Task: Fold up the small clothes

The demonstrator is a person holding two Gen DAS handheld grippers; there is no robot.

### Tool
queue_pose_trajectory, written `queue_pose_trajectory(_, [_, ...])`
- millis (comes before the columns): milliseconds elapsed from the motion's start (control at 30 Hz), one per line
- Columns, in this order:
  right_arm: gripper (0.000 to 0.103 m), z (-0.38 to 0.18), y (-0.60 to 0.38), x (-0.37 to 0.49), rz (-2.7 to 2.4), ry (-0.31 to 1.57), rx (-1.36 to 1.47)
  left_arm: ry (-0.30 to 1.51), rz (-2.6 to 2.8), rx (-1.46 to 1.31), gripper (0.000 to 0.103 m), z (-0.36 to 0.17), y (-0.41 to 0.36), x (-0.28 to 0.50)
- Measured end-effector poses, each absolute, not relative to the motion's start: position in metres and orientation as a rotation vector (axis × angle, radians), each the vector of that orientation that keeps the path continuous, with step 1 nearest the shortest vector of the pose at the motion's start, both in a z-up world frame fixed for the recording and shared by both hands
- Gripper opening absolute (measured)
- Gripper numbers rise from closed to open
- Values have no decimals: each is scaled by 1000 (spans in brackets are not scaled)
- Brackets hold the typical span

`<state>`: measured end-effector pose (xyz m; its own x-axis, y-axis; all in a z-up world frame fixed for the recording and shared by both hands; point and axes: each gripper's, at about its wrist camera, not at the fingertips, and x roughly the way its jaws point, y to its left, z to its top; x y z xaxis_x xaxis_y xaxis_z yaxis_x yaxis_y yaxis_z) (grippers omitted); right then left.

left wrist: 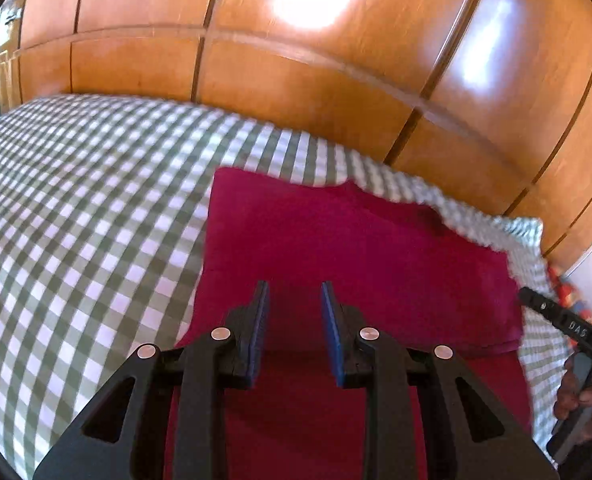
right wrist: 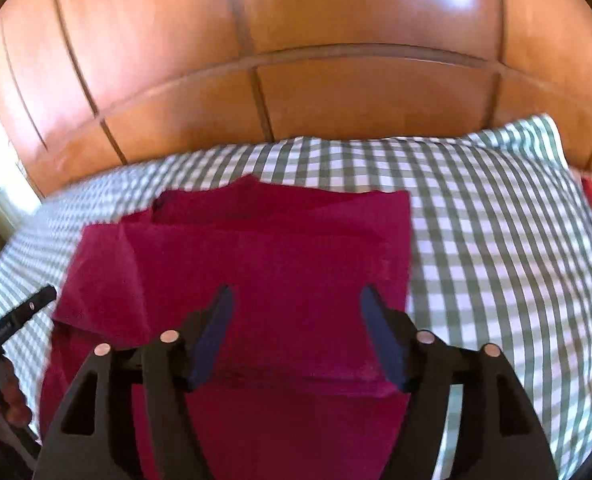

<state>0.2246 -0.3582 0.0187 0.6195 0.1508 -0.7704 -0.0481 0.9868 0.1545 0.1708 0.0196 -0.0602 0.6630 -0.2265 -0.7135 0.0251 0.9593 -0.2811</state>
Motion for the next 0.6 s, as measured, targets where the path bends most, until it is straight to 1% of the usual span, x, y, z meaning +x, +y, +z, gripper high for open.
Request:
queue_pose_trajectory(100, [69,-27,-356,241,47,992,116,939,-100,-201,25,-98,18,179])
queue_pose_trajectory(133, [69,-34,-356,240,50,966,117,925,-108,-208,25,-102,20,177])
queue_pose_trajectory(167, [70,-35,-352,233,51,916,75,911,-109,-202,25,-100,20,174])
queue_pose_trajectory(233, [71,-37,-346,228,45,885,23,897,-110,-219,25,-92,22,172])
queue_pose_trajectory(367, [74,-38,-346,224,50,862,40,797,-116,-291,25,-62,37,181])
queue_pose_trajectory(500, [74,-39,-346,223,46,848,35,774,-114,-272,25,-47,33,207])
queue_pose_trajectory(600, [75,-40,-346,227,57,850,47,808,-56,-208,25,-57,22,229])
